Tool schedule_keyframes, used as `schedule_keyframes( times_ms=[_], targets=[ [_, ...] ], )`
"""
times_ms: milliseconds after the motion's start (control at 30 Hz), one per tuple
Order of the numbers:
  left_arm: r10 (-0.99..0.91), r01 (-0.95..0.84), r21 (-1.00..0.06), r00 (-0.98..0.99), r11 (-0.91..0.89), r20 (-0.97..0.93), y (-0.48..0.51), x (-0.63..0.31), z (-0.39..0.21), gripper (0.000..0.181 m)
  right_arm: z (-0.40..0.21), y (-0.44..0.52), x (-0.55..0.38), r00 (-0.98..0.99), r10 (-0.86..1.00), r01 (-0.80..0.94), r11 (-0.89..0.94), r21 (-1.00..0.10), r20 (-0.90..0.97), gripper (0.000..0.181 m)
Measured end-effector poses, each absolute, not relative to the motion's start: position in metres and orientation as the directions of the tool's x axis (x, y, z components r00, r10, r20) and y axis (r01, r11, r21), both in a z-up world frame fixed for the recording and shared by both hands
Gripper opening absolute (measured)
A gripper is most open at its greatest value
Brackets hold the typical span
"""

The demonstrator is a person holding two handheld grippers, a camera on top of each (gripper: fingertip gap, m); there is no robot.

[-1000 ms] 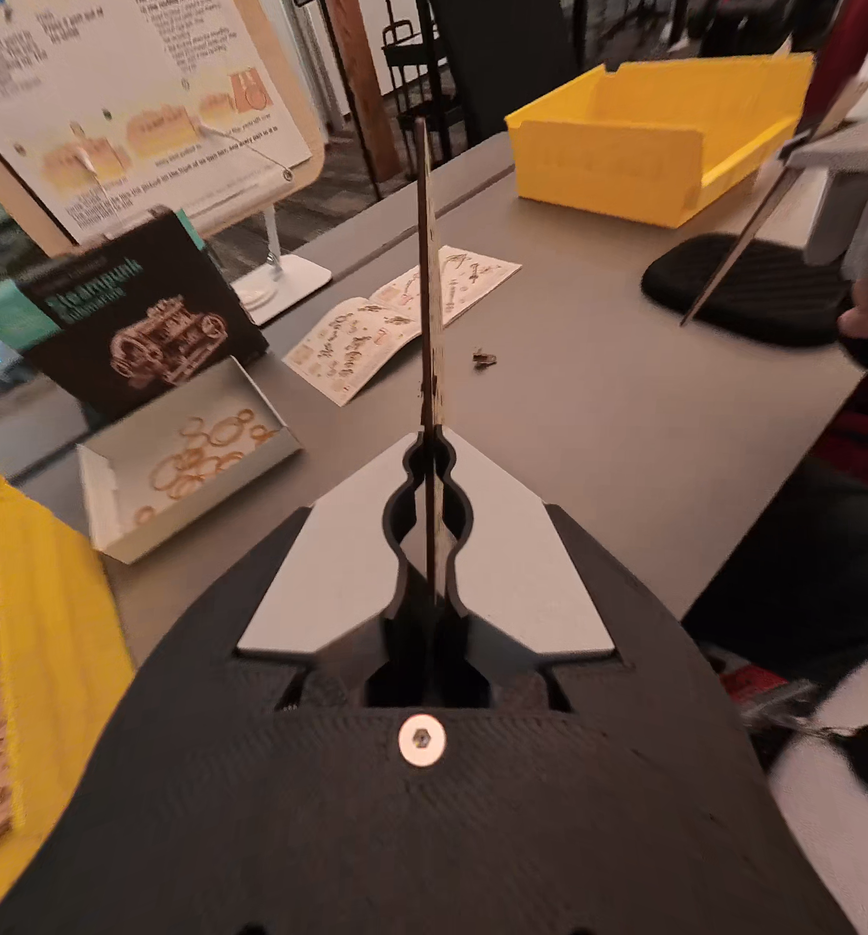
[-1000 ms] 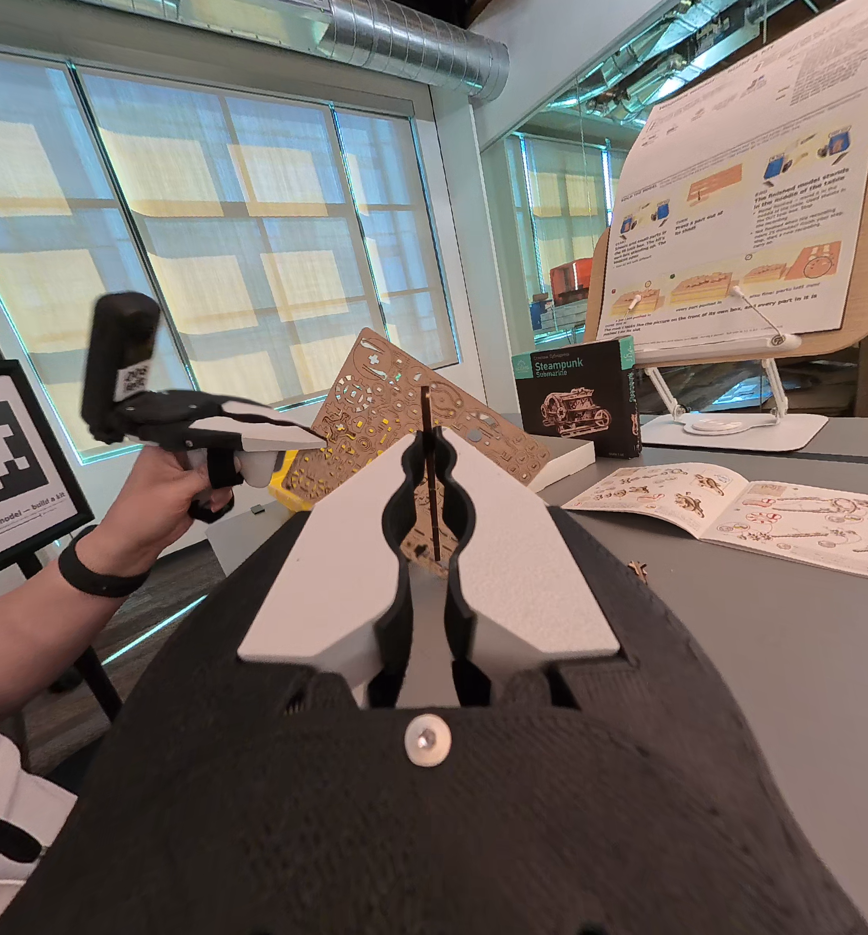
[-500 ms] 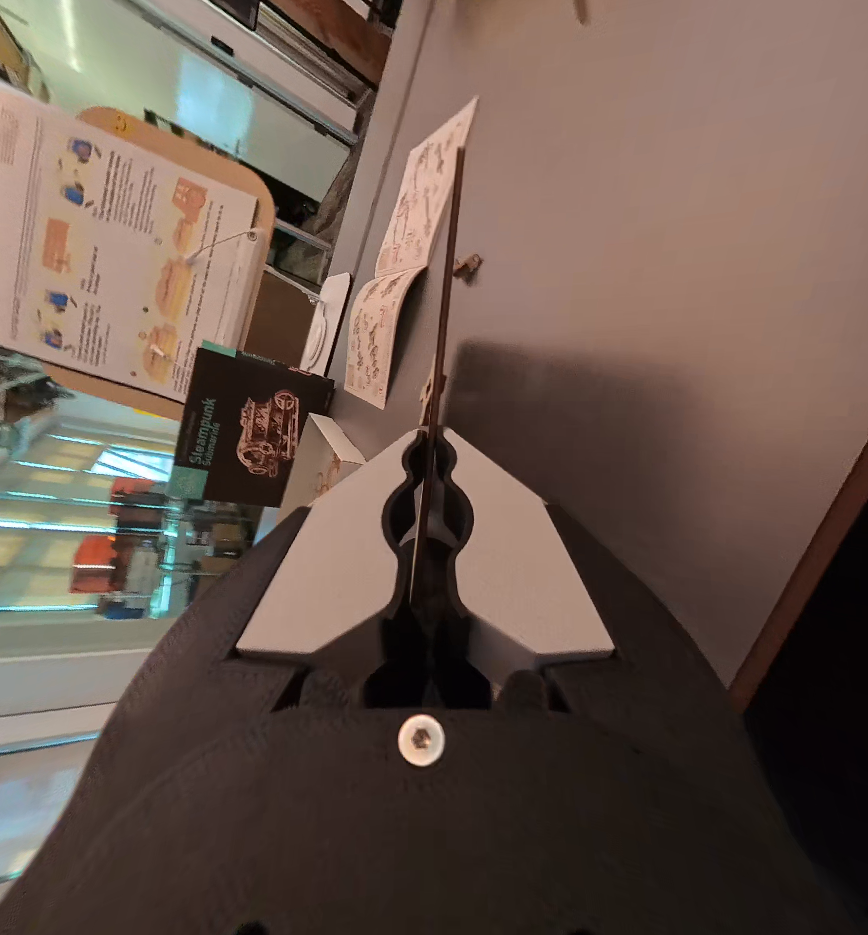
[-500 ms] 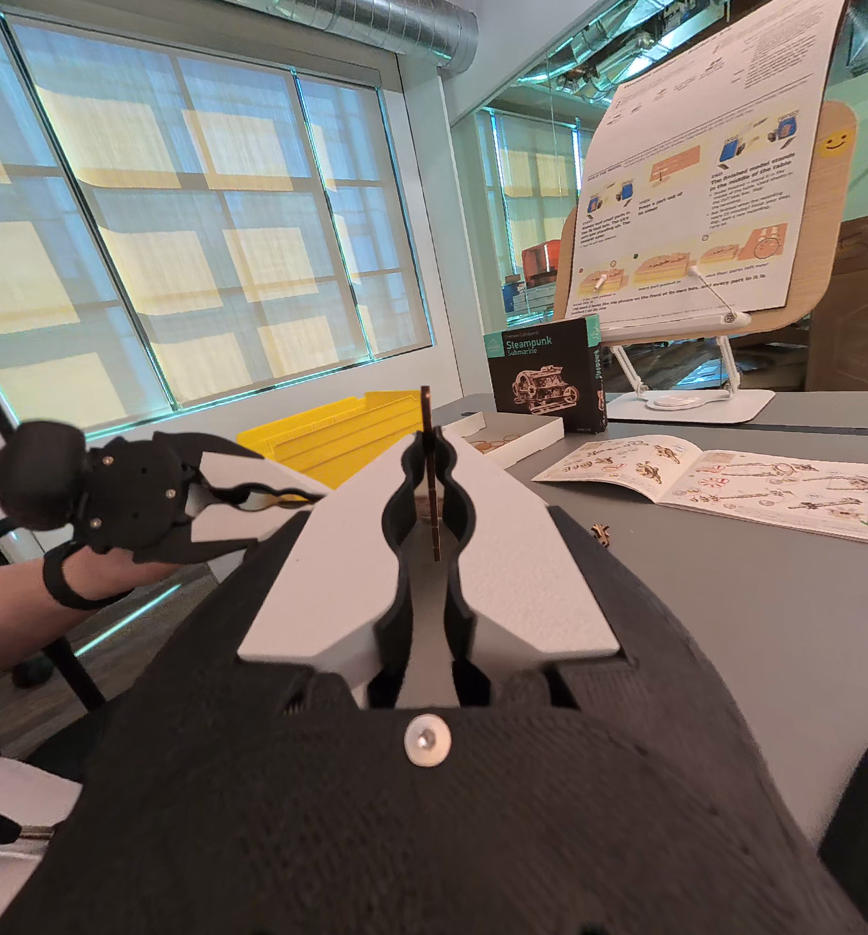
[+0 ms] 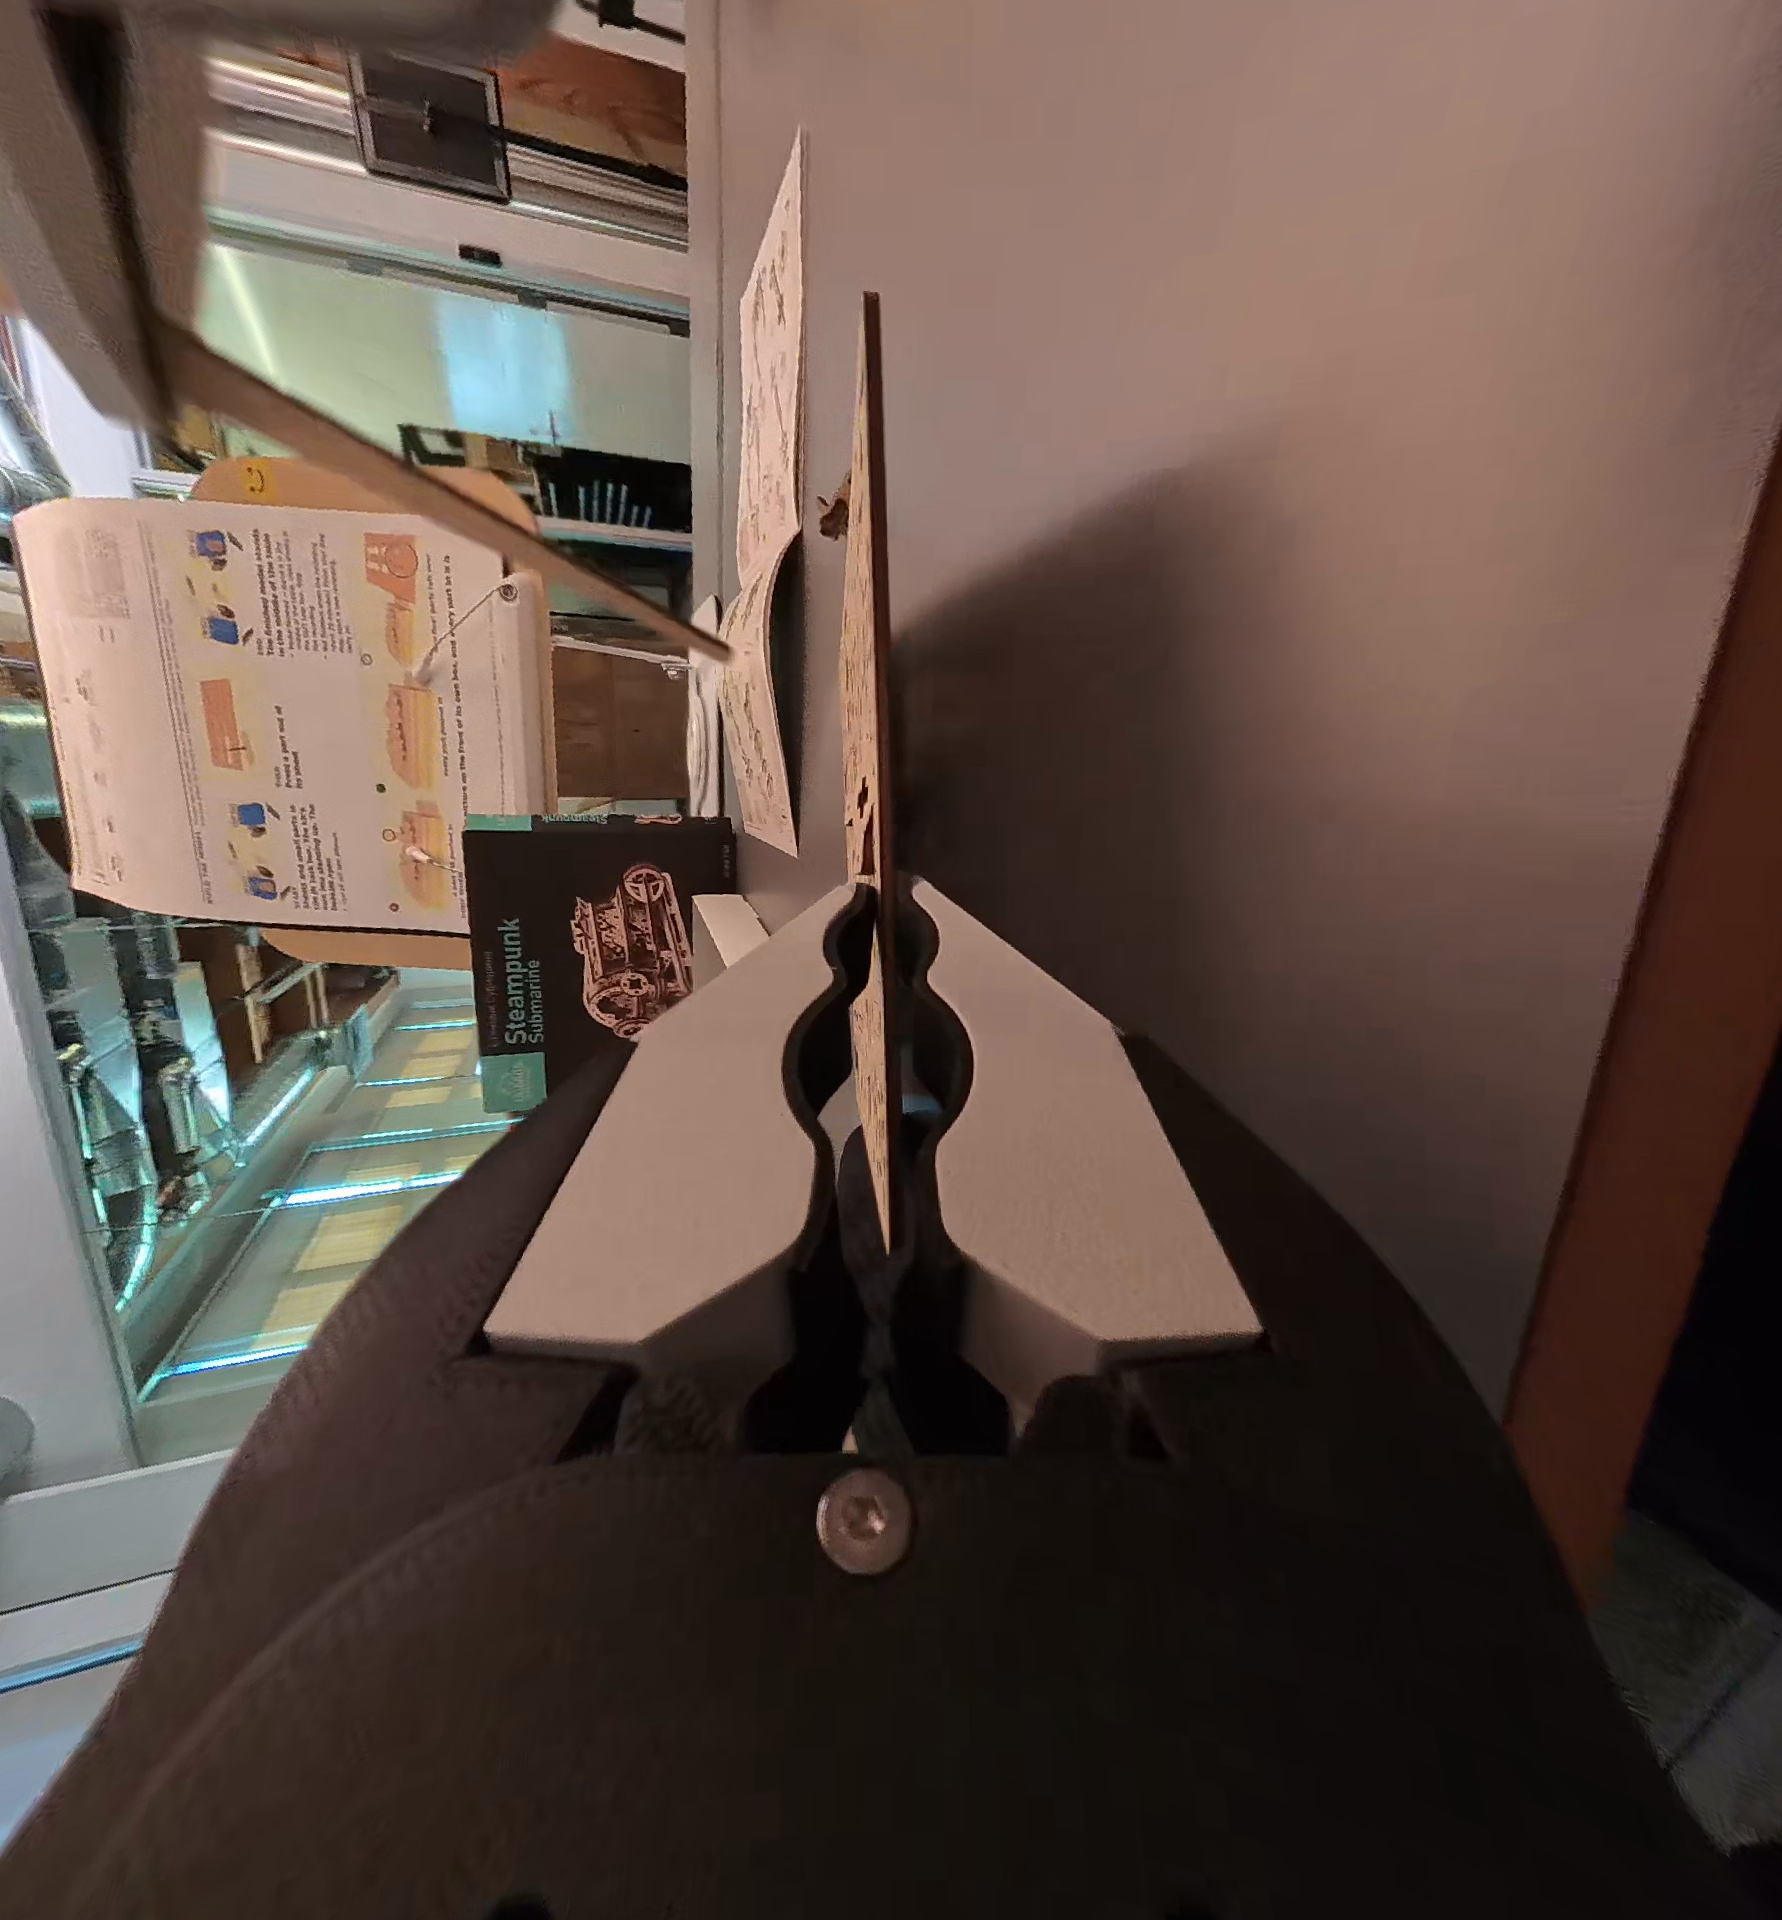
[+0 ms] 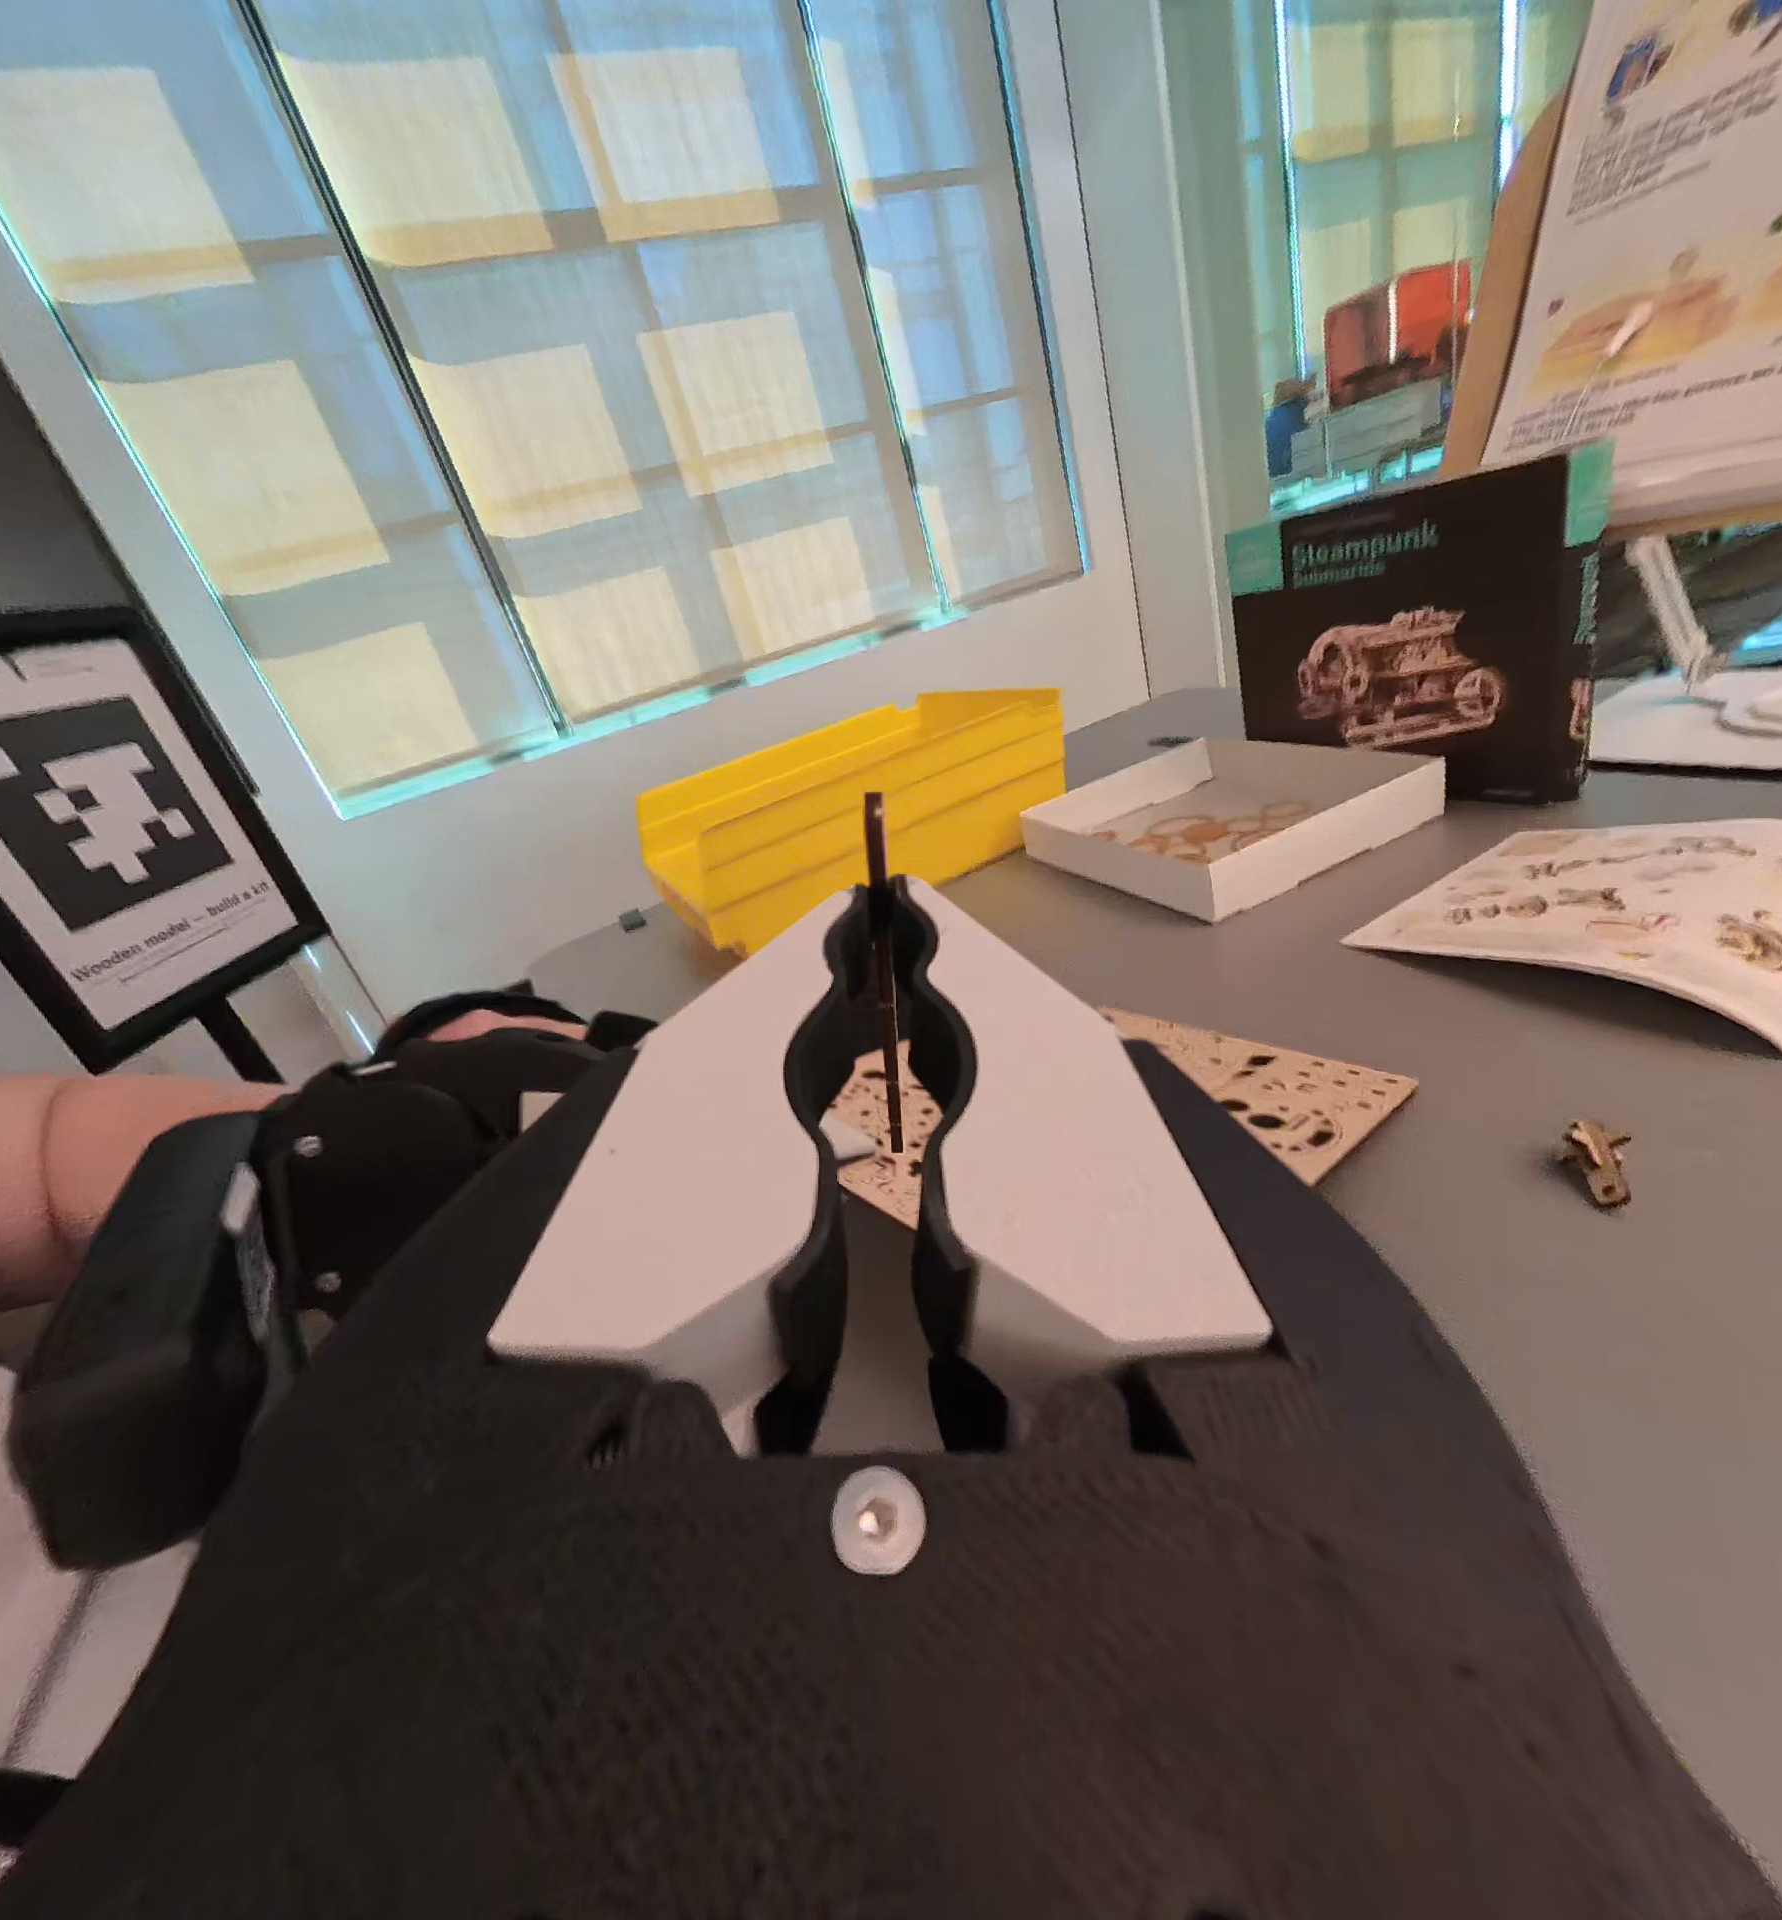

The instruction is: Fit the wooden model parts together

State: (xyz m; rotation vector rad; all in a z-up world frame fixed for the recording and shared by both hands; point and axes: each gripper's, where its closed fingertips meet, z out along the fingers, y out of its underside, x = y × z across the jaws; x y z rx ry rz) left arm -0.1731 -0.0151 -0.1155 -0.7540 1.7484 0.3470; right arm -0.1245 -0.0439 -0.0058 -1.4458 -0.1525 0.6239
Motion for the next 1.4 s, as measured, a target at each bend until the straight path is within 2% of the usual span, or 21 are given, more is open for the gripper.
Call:
schedule_keyframes(
  times_ms=[100, 233, 400, 533, 667, 933, 1200, 1400],
  targets=[
    [-0.279, -0.639, -0.112, -0.166, 0.761, -0.946, -0.016, -0.174, -0.121, 0.002, -0.027, -0.028, -0.132, 0.845, 0.462, -0.264, -0.081, -0.961, -0.271, 0.003],
    [-0.274, -0.639, -0.106, -0.171, 0.762, -0.946, -0.016, -0.174, -0.127, 0.003, -0.037, -0.021, -0.137, 0.854, 0.456, -0.232, -0.095, -0.968, -0.250, 0.002],
    [-0.256, -0.635, -0.086, -0.181, 0.768, -0.950, -0.017, -0.174, -0.131, 0.003, -0.037, -0.016, -0.132, 0.861, 0.442, -0.245, -0.075, -0.967, -0.253, 0.002],
    [-0.232, -0.628, -0.056, -0.202, 0.776, -0.952, -0.017, -0.175, -0.136, 0.004, -0.038, -0.001, -0.129, 0.832, 0.461, -0.257, -0.171, -0.951, -0.308, 0.002],
    [-0.225, -0.626, -0.046, -0.210, 0.778, -0.951, -0.018, -0.175, -0.140, 0.004, -0.048, 0.016, -0.144, 0.784, 0.512, -0.186, -0.346, -0.919, -0.352, 0.002],
    [-0.230, -0.629, -0.044, -0.217, 0.776, -0.949, -0.016, -0.176, -0.146, 0.005, -0.070, 0.029, -0.171, 0.762, 0.571, 0.012, -0.486, -0.874, -0.307, 0.002],
    [-0.240, -0.626, -0.055, -0.214, 0.778, -0.947, -0.015, -0.176, -0.148, 0.005, -0.075, 0.033, -0.164, 0.738, 0.536, -0.020, -0.588, -0.808, -0.409, 0.002],
    [-0.262, -0.627, -0.073, -0.215, 0.776, -0.941, -0.016, -0.176, -0.149, 0.005, -0.085, 0.044, -0.170, 0.680, 0.523, -0.007, -0.696, -0.718, -0.513, 0.002]
  ],
)
